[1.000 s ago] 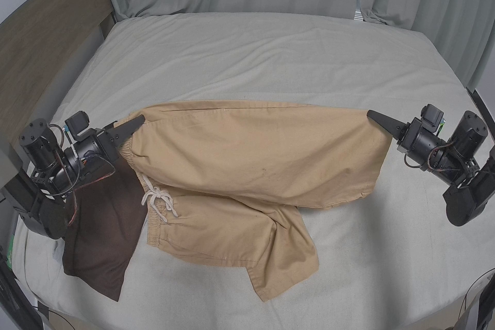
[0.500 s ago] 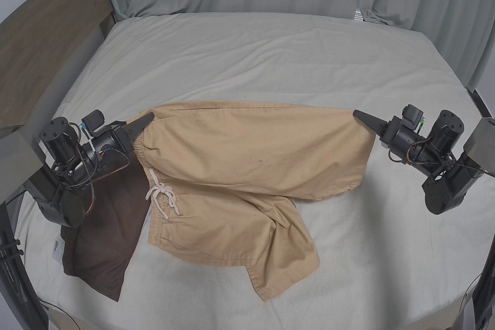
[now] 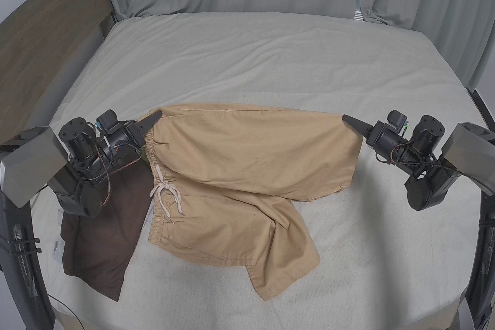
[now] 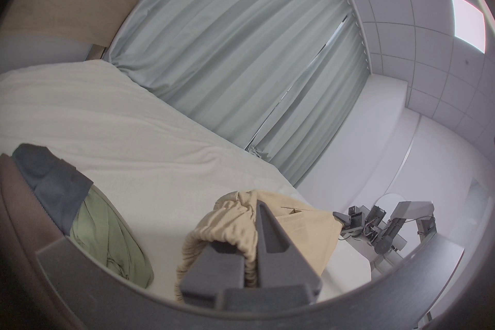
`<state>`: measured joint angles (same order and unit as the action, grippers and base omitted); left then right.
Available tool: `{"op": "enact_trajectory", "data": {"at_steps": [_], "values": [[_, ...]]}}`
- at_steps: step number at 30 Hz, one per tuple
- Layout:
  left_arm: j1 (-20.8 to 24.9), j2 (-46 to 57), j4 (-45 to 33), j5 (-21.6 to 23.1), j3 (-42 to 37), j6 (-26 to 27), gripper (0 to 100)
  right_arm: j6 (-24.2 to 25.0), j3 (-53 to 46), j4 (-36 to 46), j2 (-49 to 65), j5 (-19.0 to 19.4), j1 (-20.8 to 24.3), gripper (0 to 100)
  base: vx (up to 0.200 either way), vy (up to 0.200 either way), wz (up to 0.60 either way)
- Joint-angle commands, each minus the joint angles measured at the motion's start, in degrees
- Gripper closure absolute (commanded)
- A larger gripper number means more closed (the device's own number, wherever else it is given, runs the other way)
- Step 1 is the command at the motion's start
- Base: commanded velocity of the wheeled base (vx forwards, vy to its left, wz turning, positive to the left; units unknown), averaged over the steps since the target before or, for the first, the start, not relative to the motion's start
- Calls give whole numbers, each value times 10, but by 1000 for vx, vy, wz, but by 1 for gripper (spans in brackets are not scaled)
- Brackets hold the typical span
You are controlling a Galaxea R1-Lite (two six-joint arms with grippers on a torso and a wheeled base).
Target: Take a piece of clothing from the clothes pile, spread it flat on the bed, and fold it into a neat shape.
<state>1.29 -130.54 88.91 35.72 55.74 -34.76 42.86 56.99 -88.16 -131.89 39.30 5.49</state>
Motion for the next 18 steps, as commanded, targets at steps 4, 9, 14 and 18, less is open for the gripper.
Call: {"op": "enact_trajectory", "data": {"at_steps": [4,9,14,18], "values": [[-1,-48,0,-2,36,-8,100,0,41,0,-44,0,0,100,0,0,0],[-4,-78,0,-3,63,-12,100,-1,66,0,-70,0,0,100,0,0,0],[-5,-87,-2,-4,90,-38,100,-1,84,0,-85,0,0,100,0,0,0],[-3,-91,-4,-5,106,-52,100,-1,102,0,-94,0,-5,100,0,0,0]]}}
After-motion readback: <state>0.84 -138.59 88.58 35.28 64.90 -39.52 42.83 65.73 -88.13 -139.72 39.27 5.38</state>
